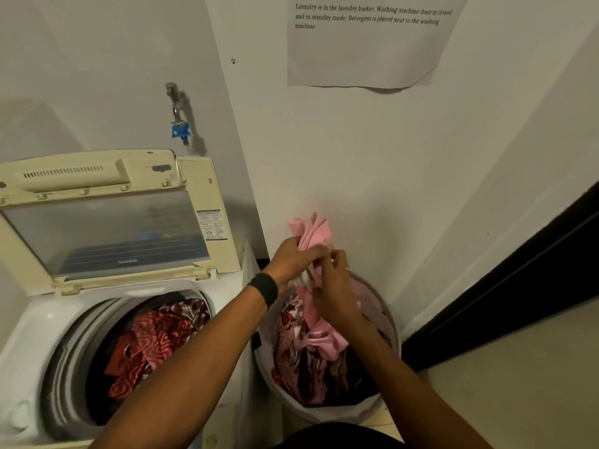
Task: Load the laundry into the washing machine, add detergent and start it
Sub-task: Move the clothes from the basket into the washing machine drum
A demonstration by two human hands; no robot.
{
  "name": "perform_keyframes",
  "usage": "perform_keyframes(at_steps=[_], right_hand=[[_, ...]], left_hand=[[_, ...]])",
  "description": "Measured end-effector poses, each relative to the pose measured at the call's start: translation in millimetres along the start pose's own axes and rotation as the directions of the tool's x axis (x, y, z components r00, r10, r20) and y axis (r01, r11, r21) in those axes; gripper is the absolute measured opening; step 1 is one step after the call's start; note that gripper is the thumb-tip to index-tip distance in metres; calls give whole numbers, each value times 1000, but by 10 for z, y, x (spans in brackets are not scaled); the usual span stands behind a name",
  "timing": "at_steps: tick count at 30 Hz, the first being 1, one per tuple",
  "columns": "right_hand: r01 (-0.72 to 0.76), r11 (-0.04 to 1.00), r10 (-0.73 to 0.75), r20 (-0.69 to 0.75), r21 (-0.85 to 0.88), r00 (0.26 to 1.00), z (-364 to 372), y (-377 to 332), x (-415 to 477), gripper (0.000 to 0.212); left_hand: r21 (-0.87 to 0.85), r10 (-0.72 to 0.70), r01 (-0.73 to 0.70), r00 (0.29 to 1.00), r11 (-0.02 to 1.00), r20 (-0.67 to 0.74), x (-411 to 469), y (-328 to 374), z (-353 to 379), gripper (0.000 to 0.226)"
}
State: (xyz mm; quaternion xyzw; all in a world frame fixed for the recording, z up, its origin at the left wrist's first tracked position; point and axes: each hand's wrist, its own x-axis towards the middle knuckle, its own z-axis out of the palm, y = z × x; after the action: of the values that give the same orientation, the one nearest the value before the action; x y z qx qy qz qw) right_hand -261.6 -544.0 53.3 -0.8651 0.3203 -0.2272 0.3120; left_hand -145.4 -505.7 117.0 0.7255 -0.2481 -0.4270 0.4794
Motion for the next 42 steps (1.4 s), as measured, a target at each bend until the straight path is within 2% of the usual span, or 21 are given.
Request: perform_keyframes(at_steps=[2, 3, 5, 7, 8, 10, 11, 13, 15, 17, 19, 20, 23, 25, 27, 30, 33, 35, 37, 39, 42], right_hand=[[-52, 995, 66, -169, 88, 983, 134, 66, -97, 37], [-95, 988, 121, -221, 125, 968, 149, 130, -150, 31], [-226, 964, 249, -187, 139, 950, 112, 353, -233, 26], [-303, 947, 312, -76, 110, 947, -29, 549, -305, 22], [-261, 959, 266, -34, 113, 963, -122, 604, -329, 22], [-65, 995, 59, 84, 75, 995, -327, 627, -316, 21], [27, 998, -36, 200, 48, 979, -429, 602, -276, 21], [131, 991, -115, 475, 0, 873, -619, 471, -120, 25], [206, 977, -132, 611, -52, 781, -745, 336, 98, 25], [232, 972, -170, 549, -43, 818, -840, 222, 304, 25], [149, 989, -130, 388, -19, 912, -918, 181, 481, 16], [105, 994, -96, 317, -10, 944, -937, 173, 546, 10], [-10, 1000, 8, 185, 8, 983, -848, 163, 591, 24], [-56, 998, 50, 133, 41, 990, -767, 124, 557, 27], [-68, 995, 58, 118, 79, 991, -691, 106, 528, 27], [-46, 993, 34, 109, 104, 993, -609, 109, 486, 23], [-40, 994, 55, 145, -103, 988, -521, 268, 366, 38], [-89, 975, 119, 143, -202, 983, -550, 419, 265, 41], [-118, 952, 159, 127, -281, 979, -694, 475, 259, 31], [-126, 925, 191, 154, -359, 969, -884, 437, 360, 22], [-135, 936, 209, 203, -327, 957, -1156, 290, 531, 13]], left_hand=[[-88, -28, 20, 996, 996, -87, 35, 8, 5, 13], [-139, -59, 40, 990, 989, -131, 50, 1, -12, 13], [-160, -83, 51, 976, 986, -200, 84, -19, -81, 18], [-105, -65, 38, 959, 994, -276, 128, -88, -149, 21], [-69, -45, 25, 953, 997, -301, 140, -112, -191, 23], [-2, 8, -9, 955, 1000, -297, 147, -106, -261, 23], [18, 30, -26, 961, 1000, -275, 167, -112, -294, 23], [66, 67, -55, 978, 996, -199, 183, -93, -339, 22], [137, 94, -82, 992, 987, -85, 137, -40, -343, 18], [195, 119, -127, 992, 973, 53, 89, -24, -316, 19], [221, 140, -173, 978, 960, 157, 38, -48, -279, 27], [227, 144, -181, 975, 957, 171, 2, -67, -270, 31], [192, 128, -160, 977, 968, 170, -27, -130, -250, 48], [249, 118, -169, 971, 954, 207, -28, -156, -225, 63], [266, 127, -164, 981, 950, 150, -4, -203, -179, 64], [108, 143, -140, 990, 984, -19, 63, -222, -149, 37], [45, 137, -132, 984, 990, -117, 103, -216, -227, 24], [107, 149, -135, 980, 985, -134, 142, -209, -258, 23], [190, 185, -157, 973, 969, -141, 139, -189, -229, 20], [172, 186, -152, 961, 973, -203, 154, -166, -195, 16], [253, 217, -145, 933, 956, -287, 172, -158, -114, 19]])
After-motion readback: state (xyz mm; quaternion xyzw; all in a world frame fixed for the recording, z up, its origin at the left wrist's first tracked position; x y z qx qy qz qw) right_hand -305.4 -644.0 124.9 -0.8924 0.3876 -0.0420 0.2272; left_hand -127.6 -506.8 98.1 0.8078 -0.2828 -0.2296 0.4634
